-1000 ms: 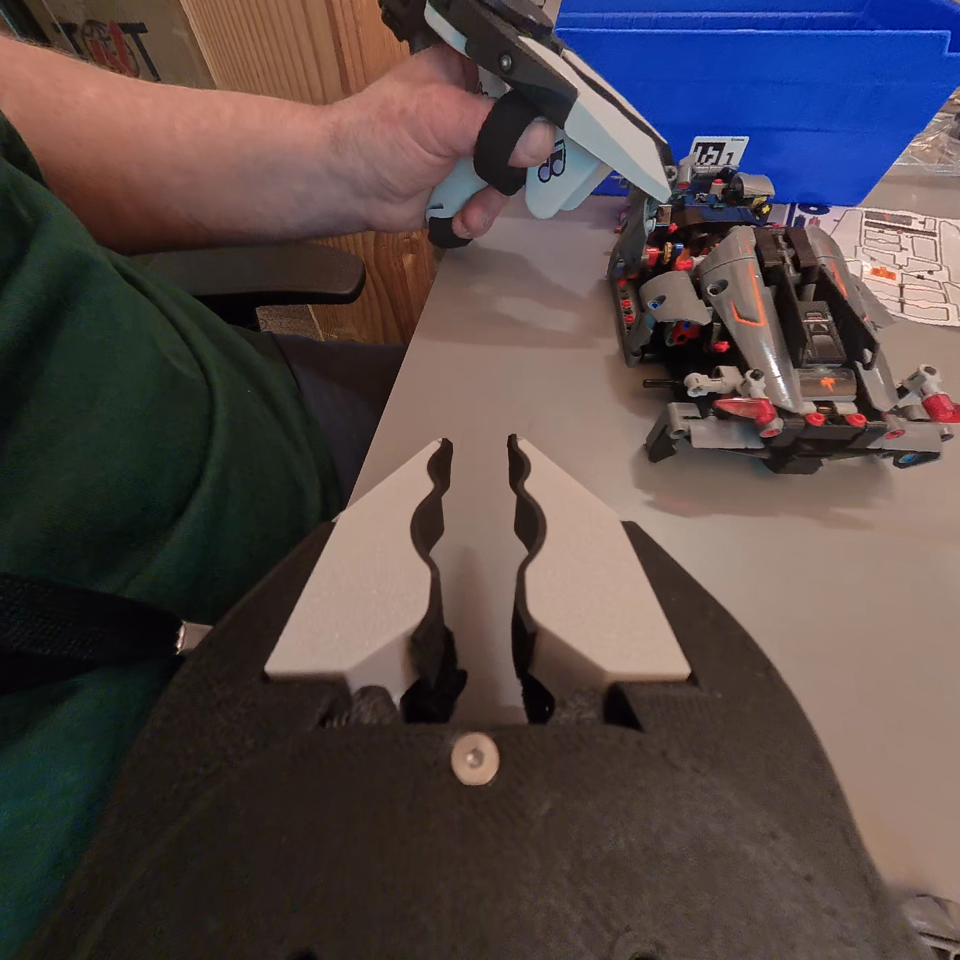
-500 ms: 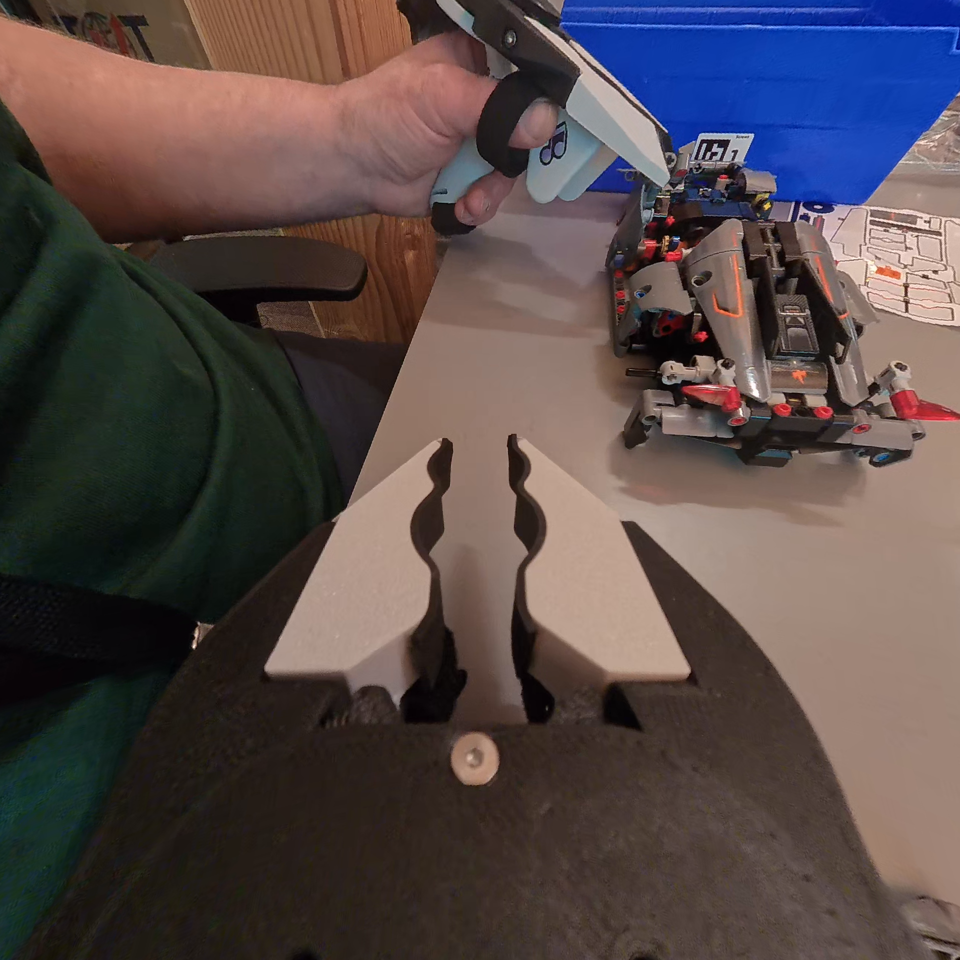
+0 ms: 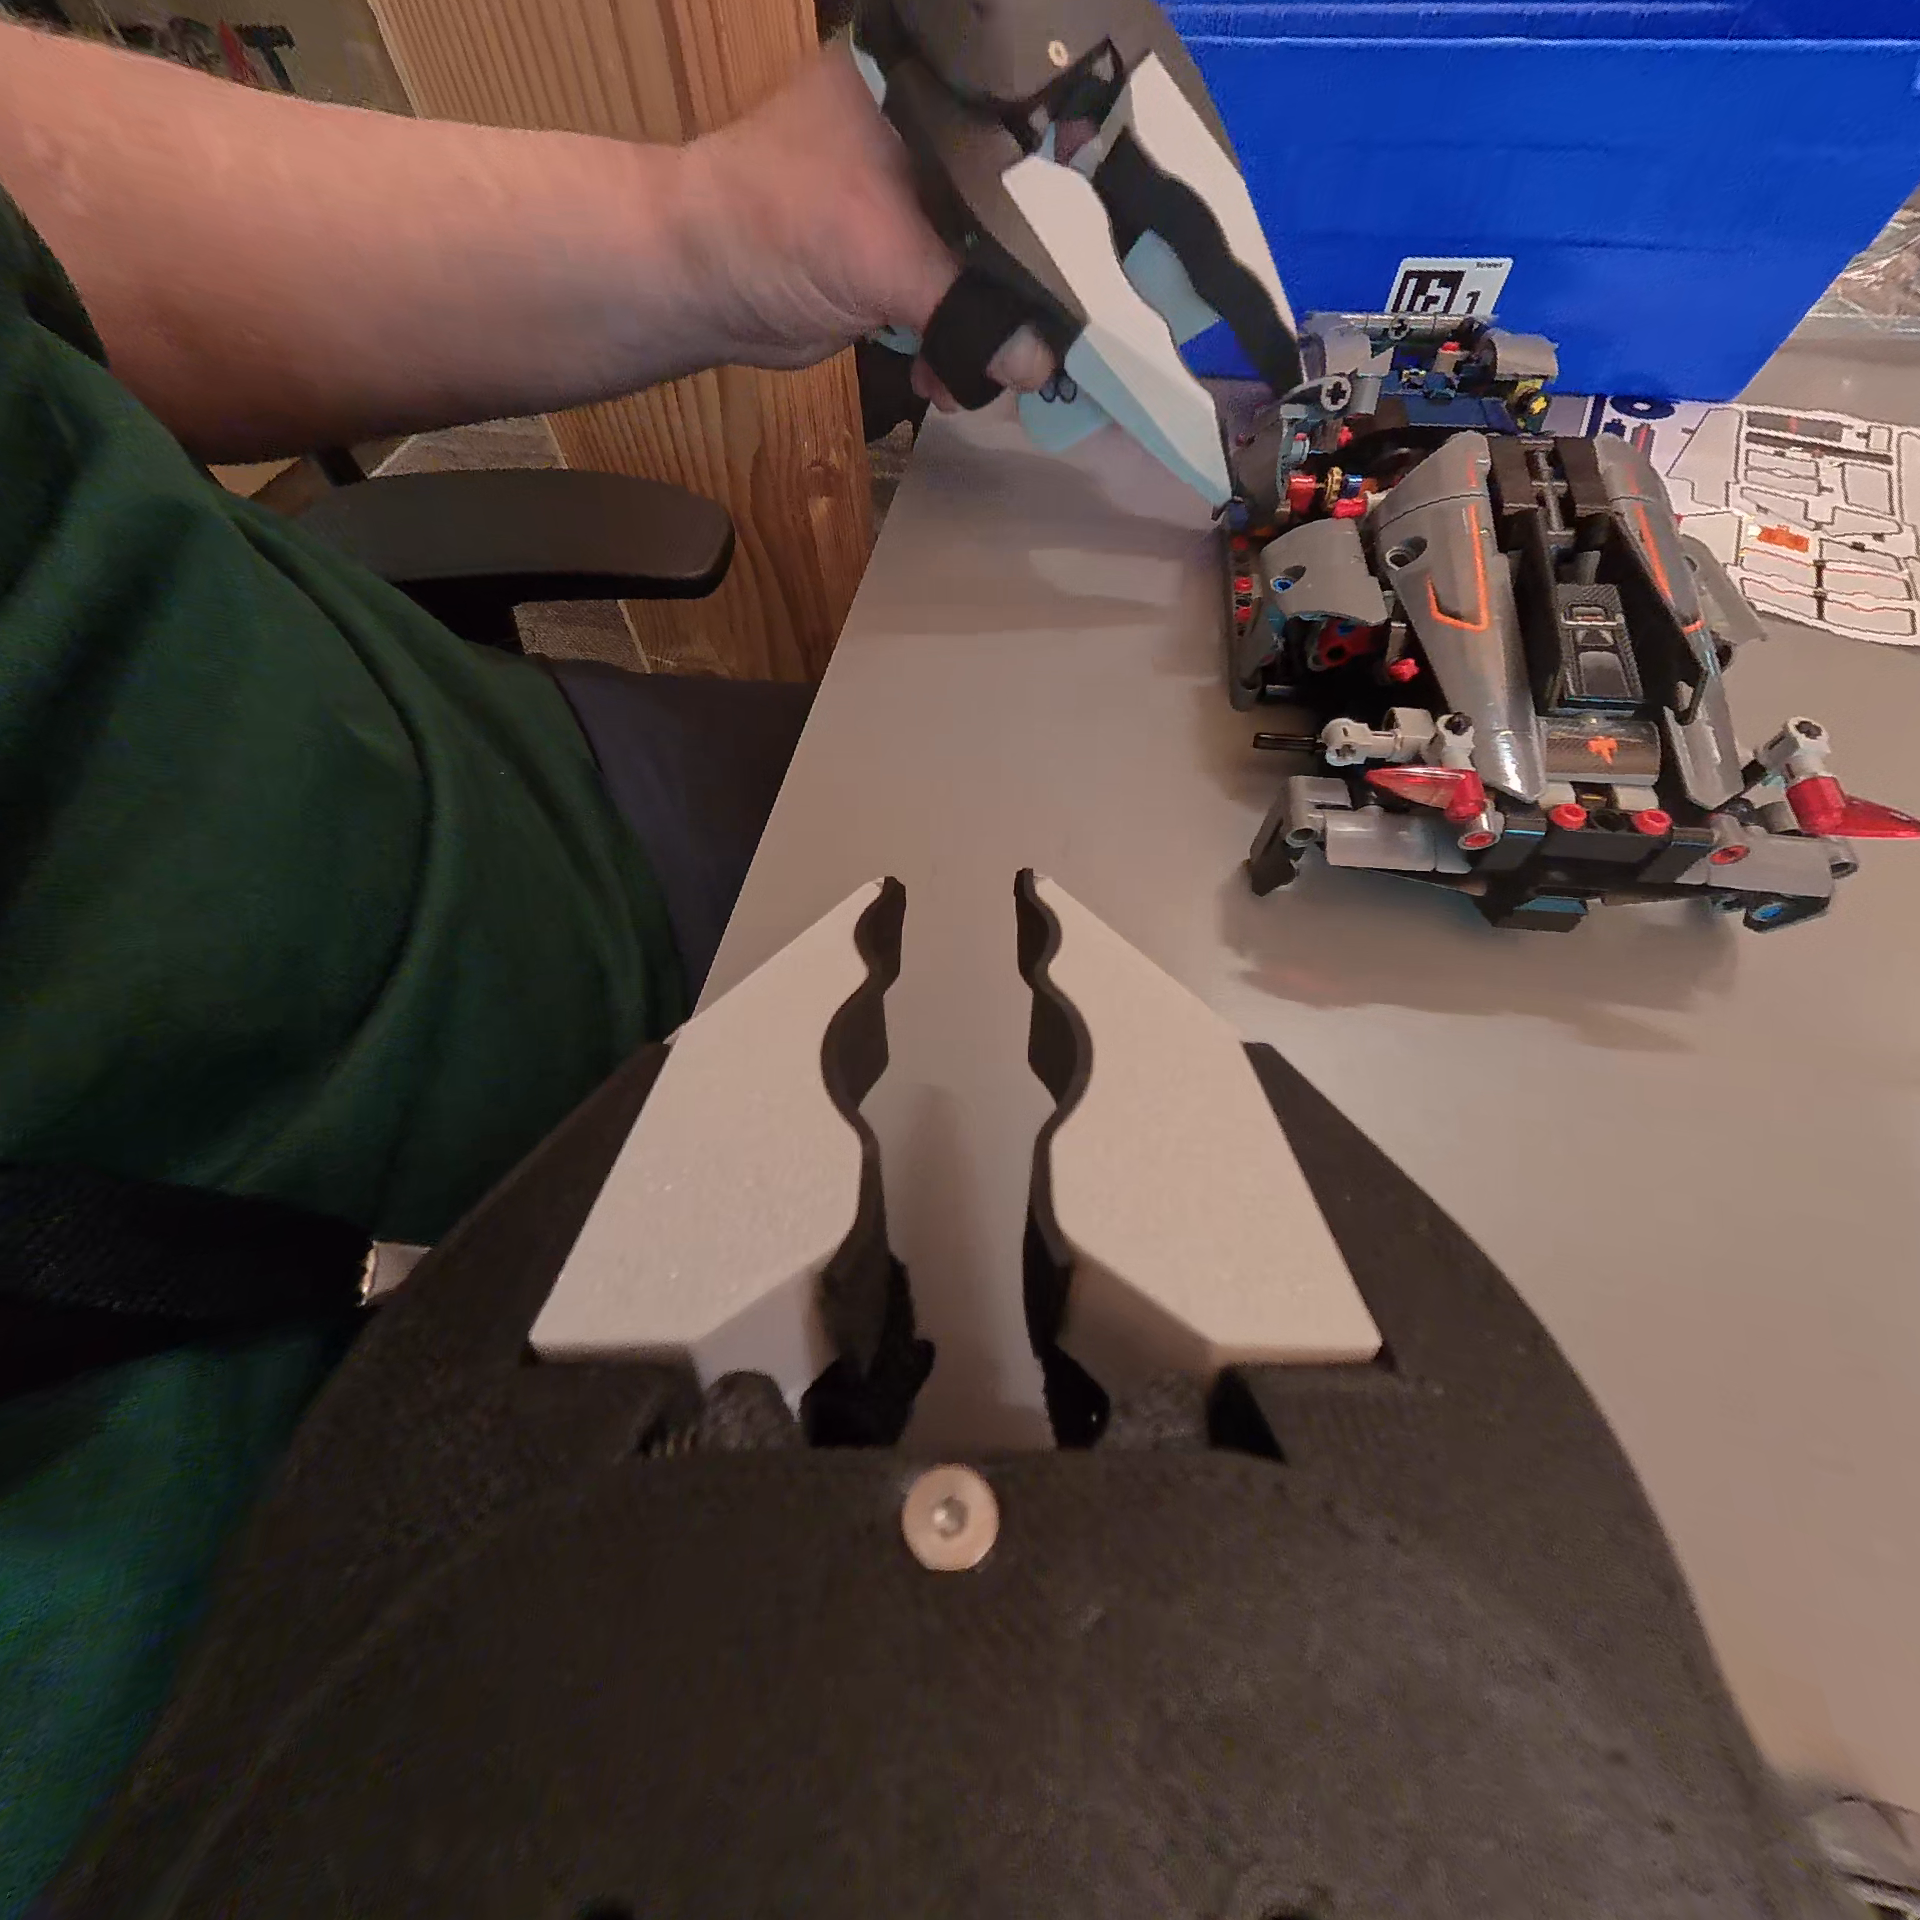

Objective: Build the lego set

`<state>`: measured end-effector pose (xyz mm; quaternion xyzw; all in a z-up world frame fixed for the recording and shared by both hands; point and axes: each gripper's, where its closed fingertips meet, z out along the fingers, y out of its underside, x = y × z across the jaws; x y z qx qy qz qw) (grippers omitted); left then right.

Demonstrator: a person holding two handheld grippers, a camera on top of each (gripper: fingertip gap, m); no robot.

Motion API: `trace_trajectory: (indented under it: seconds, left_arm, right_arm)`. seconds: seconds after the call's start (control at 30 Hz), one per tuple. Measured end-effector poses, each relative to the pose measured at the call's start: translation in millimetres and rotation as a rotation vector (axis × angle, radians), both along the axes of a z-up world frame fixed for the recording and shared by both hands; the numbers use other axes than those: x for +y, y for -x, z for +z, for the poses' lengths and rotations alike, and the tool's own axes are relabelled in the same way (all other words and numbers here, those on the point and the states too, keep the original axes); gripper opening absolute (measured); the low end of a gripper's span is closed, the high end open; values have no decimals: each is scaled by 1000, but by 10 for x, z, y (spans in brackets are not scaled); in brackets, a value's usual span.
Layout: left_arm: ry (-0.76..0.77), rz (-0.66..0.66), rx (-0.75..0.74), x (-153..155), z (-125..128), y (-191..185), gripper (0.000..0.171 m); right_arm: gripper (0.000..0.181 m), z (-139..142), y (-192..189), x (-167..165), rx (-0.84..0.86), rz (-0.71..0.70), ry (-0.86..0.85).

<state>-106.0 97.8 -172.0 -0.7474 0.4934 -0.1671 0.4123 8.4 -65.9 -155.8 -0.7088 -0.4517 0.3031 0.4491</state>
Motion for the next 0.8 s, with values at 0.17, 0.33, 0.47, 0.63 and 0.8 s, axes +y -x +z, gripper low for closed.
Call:
trace_trajectory:
  seconds: [0.17, 0.33, 0.47, 0.63, 0.8]
  left_arm:
    - [-59, -7, 82, 19, -123, -78, 33]
    - [-75, 25, 109, 40, -125, -128, 28]
    - [-73, 46, 115, 24, -125, -204, 28]
    - [-23, 82, 80, -18, -116, -373, 27]
    - [9, 99, 60, -108, -111, -604, 27]
  right_arm:
    - [20, 7, -2, 2, 4, -1, -1]
    - [20, -2, 2, -1, -3, 0, -3]
    - [20, 3, -2, 1, 1, -1, -2]
    - [20, -4, 1, 1, -2, 1, 1]
    - [20, 9, -6, 6, 9, -1, 5]
